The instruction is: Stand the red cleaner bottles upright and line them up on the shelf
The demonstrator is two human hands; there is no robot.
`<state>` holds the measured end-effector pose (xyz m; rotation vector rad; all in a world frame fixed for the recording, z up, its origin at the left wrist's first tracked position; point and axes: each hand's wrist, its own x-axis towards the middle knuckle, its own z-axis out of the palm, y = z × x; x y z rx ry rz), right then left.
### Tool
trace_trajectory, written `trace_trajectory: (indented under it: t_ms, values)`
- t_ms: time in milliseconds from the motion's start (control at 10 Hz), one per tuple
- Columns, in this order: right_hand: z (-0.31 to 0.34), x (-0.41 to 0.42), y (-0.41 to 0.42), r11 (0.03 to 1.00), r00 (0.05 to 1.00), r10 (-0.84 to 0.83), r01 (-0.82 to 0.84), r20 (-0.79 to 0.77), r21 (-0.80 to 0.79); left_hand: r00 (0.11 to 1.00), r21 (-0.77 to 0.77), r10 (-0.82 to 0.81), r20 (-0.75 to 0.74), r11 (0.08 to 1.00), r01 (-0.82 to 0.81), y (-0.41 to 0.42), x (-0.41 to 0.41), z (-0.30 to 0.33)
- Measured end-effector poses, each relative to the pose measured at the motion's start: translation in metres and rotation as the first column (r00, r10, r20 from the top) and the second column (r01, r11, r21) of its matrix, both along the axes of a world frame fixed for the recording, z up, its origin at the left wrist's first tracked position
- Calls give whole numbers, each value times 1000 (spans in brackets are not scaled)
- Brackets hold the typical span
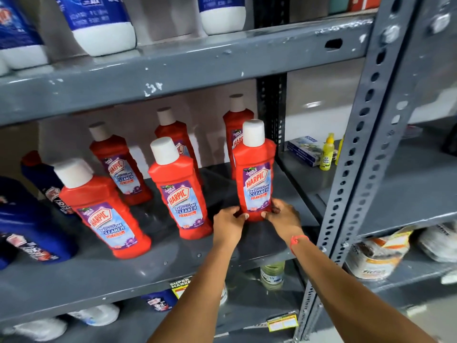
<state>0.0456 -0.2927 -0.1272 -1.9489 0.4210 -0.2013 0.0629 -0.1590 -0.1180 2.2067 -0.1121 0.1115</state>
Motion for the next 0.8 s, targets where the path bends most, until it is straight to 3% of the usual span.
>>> trace_trajectory:
  t_ms: [500, 600, 800]
  values:
    - [-1, -12, 5, 995, 1000, -31, 31, 0, 95, 997, 32, -7, -80, 999, 10, 3, -16, 4]
    - [0, -30, 11, 992, 992, -108, 103, 68, 68, 997, 94, -40, -68, 995, 46, 12, -31, 9]
    - [-7, -76, 44, 990, 982, -100, 114, 158, -85, 975, 465, -191, 109, 877, 120, 42, -65, 10]
